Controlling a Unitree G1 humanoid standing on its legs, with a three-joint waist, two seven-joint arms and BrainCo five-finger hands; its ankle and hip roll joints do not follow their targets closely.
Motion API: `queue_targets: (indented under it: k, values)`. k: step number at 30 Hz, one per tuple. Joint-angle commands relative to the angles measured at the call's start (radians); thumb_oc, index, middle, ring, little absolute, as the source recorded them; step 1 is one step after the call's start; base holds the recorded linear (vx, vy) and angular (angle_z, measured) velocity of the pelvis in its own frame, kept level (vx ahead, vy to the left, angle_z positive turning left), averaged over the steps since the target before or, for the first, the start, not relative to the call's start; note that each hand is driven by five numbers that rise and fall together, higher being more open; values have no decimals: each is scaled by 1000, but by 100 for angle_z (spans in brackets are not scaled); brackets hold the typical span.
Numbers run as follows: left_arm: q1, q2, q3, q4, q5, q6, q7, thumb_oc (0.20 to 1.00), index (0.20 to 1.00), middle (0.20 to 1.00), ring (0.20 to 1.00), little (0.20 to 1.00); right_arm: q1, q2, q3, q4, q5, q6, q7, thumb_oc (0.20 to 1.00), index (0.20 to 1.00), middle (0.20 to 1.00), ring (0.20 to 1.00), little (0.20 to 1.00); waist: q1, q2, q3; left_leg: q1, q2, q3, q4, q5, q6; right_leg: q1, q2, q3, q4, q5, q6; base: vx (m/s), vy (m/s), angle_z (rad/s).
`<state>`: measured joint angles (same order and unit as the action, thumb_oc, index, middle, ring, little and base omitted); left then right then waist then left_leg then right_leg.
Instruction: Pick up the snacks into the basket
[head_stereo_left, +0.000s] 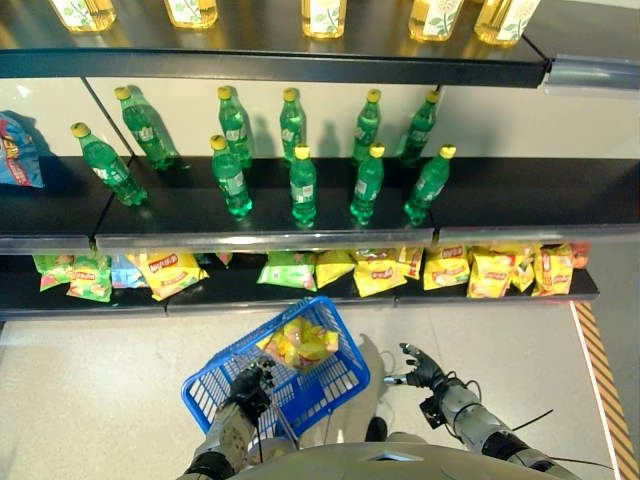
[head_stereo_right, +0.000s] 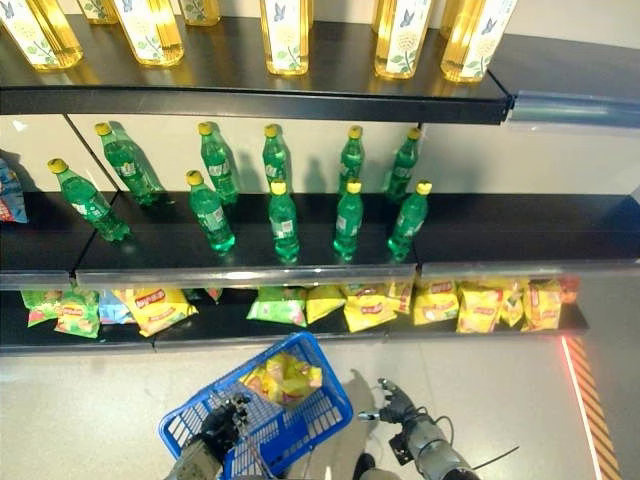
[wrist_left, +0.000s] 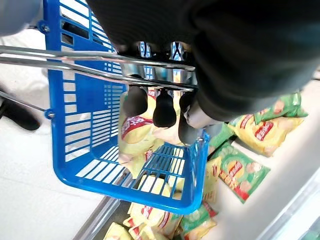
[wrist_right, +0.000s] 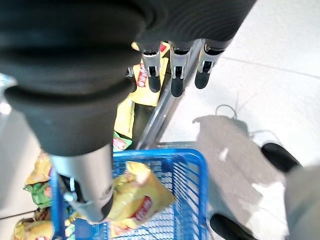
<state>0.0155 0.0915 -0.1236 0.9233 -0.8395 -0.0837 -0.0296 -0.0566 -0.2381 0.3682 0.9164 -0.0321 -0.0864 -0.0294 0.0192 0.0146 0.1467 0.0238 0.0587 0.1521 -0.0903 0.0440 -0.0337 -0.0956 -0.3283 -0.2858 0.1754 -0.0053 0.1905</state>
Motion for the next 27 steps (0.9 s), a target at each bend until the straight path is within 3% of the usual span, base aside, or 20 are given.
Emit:
queue_targets:
  k: [1,2,4,5,6,7,9,10,13,14,16,17,20,24,25,26,27]
  values:
    - [13,-9,8,-37,7,-25,-29,200,200,200,200,200,-21,-16,3,-34,-32,-24,-5,1000,1000,1000,1000,1000,47,-24,-27,-4,-55,-57,3,-10,31,25,-8,-60,-170,272,26,194,-274,-36]
    - [15,-3,26,-42,-8,-26,-24,200,200,200,200,200,-35,-15,19,-34,-49,-20,3,1000,1000,1000,1000,1000,57,-48,-27,15,-39,-46,3,-24,15,29,29,-57,-207,242,25,130,-185,-42]
    - [19,-9,32,-40,-12,-23,-28,200,200,200,200,200,-36,-16,24,-19,-63,-20,-2,1000,1000,1000,1000,1000,68,-66,-31,32,-30,-42,3,-38,0,54,43,-70,-239,225,28,216,-288,-15]
    - [19,-8,25,-42,-18,-26,-18,200,200,200,200,200,-37,-16,23,-9,-53,-24,-8,1000,1000,1000,1000,1000,55,-69,-29,38,-7,-44,15,-37,-12,60,77,-31,-230,198,15,219,-422,13]
    - [-5,-4,17,-52,-32,-34,-8,200,200,200,200,200,-38,-26,14,7,-21,-31,-25,1000,1000,1000,1000,1000,39,-79,-7,-31,34,-48,178,-25,-41,73,104,-30,-229,162,-21,100,-285,19]
    - [-6,-5,17,-52,-32,-34,-8,200,200,200,200,200,-38,-26,14,7,-21,-31,-25,1000,1000,1000,1000,1000,35,-77,-8,-39,36,-53,188,-29,-42,72,106,-34,-229,161,-22,17,-240,48]
    - [-22,-15,0,-66,-42,-34,-1,200,200,200,200,200,-43,-37,15,1,1,-35,-37,1000,1000,1000,1000,1000,24,-81,19,-138,53,-57,352,22,-59,94,110,-68,-238,154,-55,-17,-125,68]
    - [-26,-20,-2,-71,-56,-37,-3,200,200,200,200,200,-45,-37,16,8,2,-33,-34,1000,1000,1000,1000,1000,27,-82,23,-151,48,-62,373,25,-63,103,110,-79,-246,152,-55,49,-62,34]
    - [-24,-25,-3,-73,-56,-31,-2,200,200,200,200,200,-46,-38,19,16,-6,-27,-29,1000,1000,1000,1000,1000,19,-78,11,-141,82,-25,280,36,-72,119,103,-94,-260,148,-40,147,86,14]
    - [-20,-29,-4,-69,-52,-27,3,200,200,200,200,200,-37,-40,5,13,-2,-24,-34,1000,1000,1000,1000,1000,20,-69,-11,-119,121,23,141,63,-91,128,93,-97,-263,136,-18,222,198,-7]
    - [-21,-29,-14,-77,-43,-25,9,200,200,200,200,200,-28,-50,-13,0,5,-26,-47,1000,1000,1000,1000,1000,18,-42,-19,-133,148,52,14,144,-107,142,95,-97,-263,125,-7,237,270,29]
    - [-18,-31,-19,-84,-47,-28,10,200,200,200,200,200,-22,-57,-25,-7,1,-27,-55,1000,1000,1000,1000,1000,18,-31,-22,-146,150,45,3,140,-108,147,89,-99,-263,122,2,187,279,29]
    - [-8,-29,-20,-75,-31,-30,4,200,200,200,200,200,-11,-54,-50,17,-21,-24,-61,1000,1000,1000,1000,1000,19,-20,-38,-114,100,52,3,99,-81,160,35,-99,-244,143,22,172,307,2]
    - [1,-16,-18,-92,-31,-35,3,200,200,200,200,200,-6,-38,-66,3,-23,-22,-74,1000,1000,1000,1000,1000,15,-24,-24,-87,51,87,3,71,-35,94,-13,-62,-83,187,24,74,221,-34]
    - [12,-3,-17,-110,-22,-41,3,200,200,200,200,200,-14,-27,-60,-9,-21,-23,-75,1000,1000,1000,1000,1000,20,-14,-5,-74,47,105,3,62,-21,48,-24,-97,-10,202,24,48,256,-39]
    - [20,3,-23,-122,-13,-42,-1,200,200,200,200,200,-16,-23,-58,-9,-17,-23,-71,1000,1000,1000,1000,1000,19,-12,1,-68,45,104,3,57,-22,32,-9,-101,1,191,21,52,201,-39]
    - [20,12,-28,-122,-6,-41,2,200,200,200,200,200,-26,-20,-59,-9,-5,-30,-79,1000,1000,1000,1000,1000,9,-11,7,-68,46,100,3,64,-22,13,48,-71,-11,158,6,55,70,-41]
